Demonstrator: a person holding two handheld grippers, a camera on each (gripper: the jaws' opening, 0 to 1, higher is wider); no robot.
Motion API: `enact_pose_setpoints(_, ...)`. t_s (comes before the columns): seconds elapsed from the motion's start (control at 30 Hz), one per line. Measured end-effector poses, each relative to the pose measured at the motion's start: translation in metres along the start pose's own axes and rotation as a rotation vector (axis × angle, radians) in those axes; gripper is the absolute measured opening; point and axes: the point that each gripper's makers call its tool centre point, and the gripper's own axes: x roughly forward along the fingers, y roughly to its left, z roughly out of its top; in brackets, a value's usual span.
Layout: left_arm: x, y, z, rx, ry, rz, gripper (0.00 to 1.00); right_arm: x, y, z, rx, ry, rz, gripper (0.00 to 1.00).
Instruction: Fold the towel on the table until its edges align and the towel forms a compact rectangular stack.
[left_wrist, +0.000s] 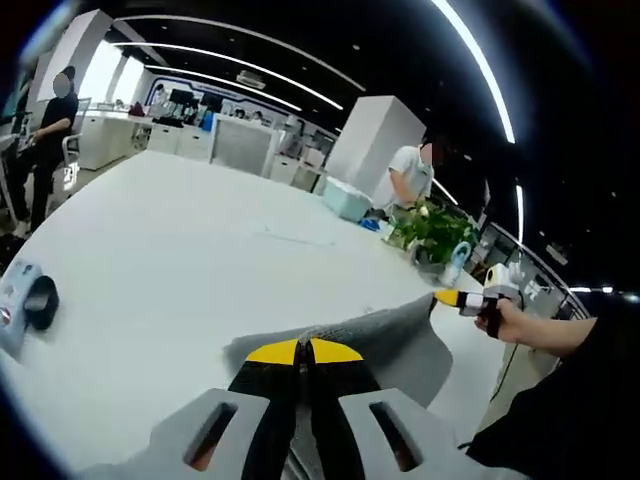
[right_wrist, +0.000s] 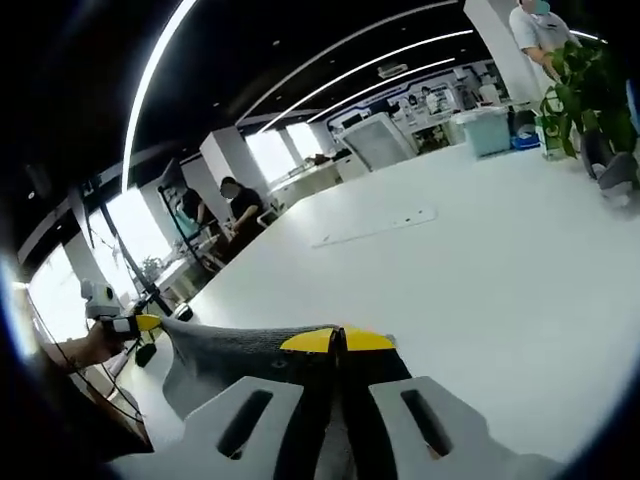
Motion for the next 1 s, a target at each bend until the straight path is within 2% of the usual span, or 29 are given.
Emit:
enact_pose_setpoints(0.13, 0.009, 0.007, -0.004, -0.008, 0.017, 0.002, 0.02, 0.008, -0.007, -0.005, 0.016, 0.008, -0.016, 0.0)
enact_pose_setpoints(0.33, 0.024, 0.018, 0.002, -0.025, 0.017, 0.002, 0.02, 0.018, -0.014, -0.004, 0.041, 0.008, -0.035, 0.0)
enact_pose_setpoints(0.53, 0.042, 0.033, -0.002, -0.047, 0.038, 0.008, 0.02, 0.027, -0.024, -0.011, 0.079, 0.018, -0.071, 0.0)
enact_pose_setpoints(0.67, 0.049, 0.042, -0.002, -0.05, 0.038, 0.019, 0.02, 0.031, -0.025, -0.007, 0.096, -0.016, -0.08, 0.0)
enact_pose_setpoints(0.9, 0.063, 0.056, -0.008, -0.059, 0.052, 0.048, 0.02, 0.042, -0.027, -0.003, 0.137, -0.036, -0.084, 0.0)
enact_pose_setpoints(1.0, 0.059, 0.056, 0.0, -0.067, 0.011, 0.049, 0.02, 0.035, -0.021, 0.006, 0.133, -0.063, -0.065, 0.0)
